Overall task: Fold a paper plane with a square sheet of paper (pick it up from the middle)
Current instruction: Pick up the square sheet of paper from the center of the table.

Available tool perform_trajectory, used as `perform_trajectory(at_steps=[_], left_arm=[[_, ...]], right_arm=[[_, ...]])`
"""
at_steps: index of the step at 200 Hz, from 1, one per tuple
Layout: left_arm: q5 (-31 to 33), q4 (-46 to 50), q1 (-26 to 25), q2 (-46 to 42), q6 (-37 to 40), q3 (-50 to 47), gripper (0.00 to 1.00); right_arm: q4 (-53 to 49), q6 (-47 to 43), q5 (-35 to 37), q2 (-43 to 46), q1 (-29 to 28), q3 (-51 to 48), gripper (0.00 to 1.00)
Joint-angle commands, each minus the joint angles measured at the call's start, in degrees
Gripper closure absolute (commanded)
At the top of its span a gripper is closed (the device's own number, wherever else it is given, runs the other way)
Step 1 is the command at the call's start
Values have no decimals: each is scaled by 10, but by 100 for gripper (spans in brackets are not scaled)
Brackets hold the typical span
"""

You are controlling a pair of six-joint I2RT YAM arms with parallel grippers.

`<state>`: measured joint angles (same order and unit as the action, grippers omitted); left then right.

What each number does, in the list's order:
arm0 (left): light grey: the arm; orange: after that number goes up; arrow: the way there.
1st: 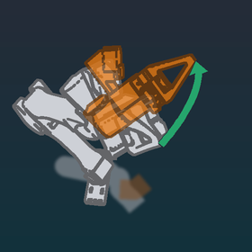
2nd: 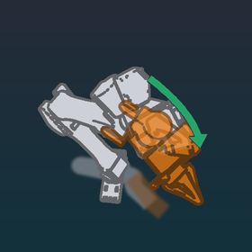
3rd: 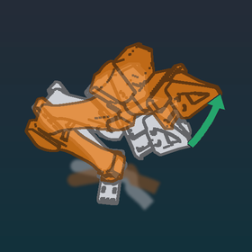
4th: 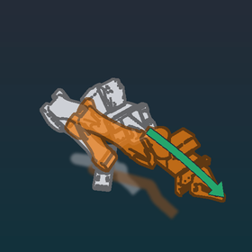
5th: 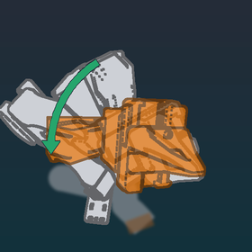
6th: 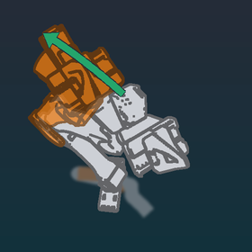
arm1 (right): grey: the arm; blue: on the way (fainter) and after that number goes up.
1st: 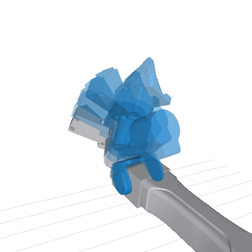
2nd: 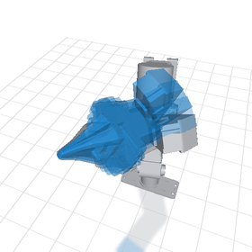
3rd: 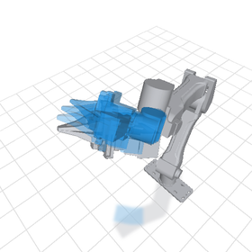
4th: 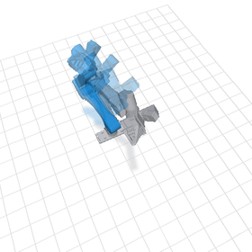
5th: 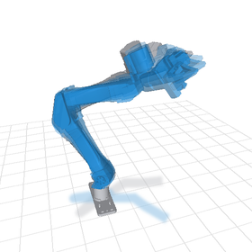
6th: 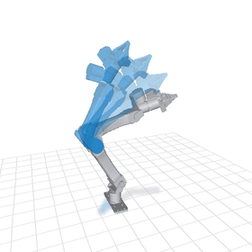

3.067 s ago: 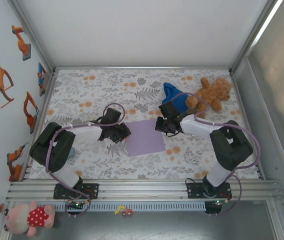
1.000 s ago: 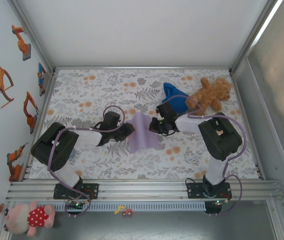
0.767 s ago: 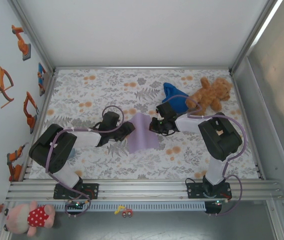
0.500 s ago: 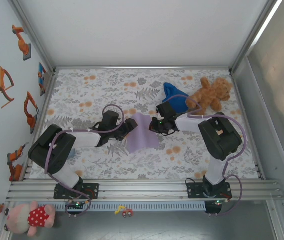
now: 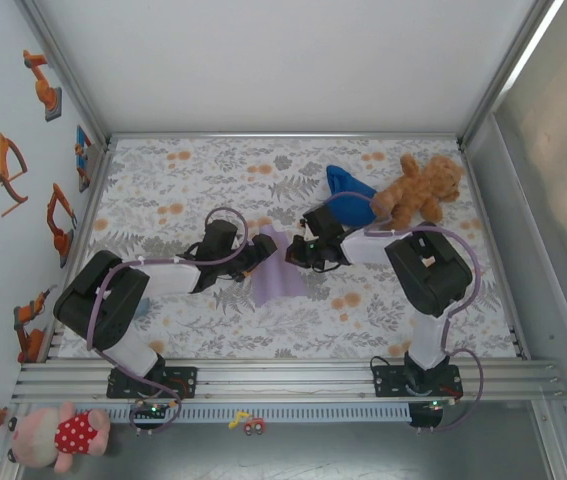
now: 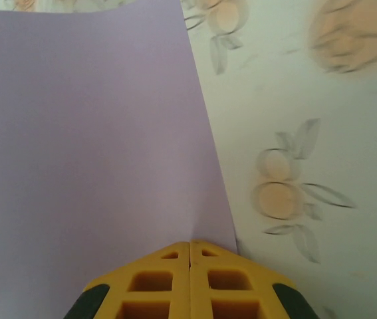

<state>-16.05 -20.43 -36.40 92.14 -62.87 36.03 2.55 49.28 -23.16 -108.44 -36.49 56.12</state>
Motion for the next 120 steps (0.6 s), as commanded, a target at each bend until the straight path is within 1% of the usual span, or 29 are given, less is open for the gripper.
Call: perform_trajectory(at_steps=[1, 30, 53, 71, 95, 111, 120], left_arm=[[13, 90, -1, 14, 19, 5, 14], [16, 115, -1, 23, 24, 18, 22], [19, 131, -1, 23, 31, 27, 38], [22, 139, -1, 12, 40, 32, 49], [26, 156, 0, -24, 70, 41, 62], [12, 160, 4, -58, 96, 46, 66], [4, 163, 7, -78, 109, 49, 68]], right_arm=[[16, 34, -24, -24, -19, 3, 96], [41, 50, -36, -23, -24, -7, 96], [24, 39, -22, 0, -22, -9, 96], [-5, 18, 5, 36, -18, -9, 96], [-35, -18, 48, 99, -8, -18, 92], [-38, -37, 62, 144, 2, -30, 88], [-35, -43, 65, 168, 9, -38, 84]])
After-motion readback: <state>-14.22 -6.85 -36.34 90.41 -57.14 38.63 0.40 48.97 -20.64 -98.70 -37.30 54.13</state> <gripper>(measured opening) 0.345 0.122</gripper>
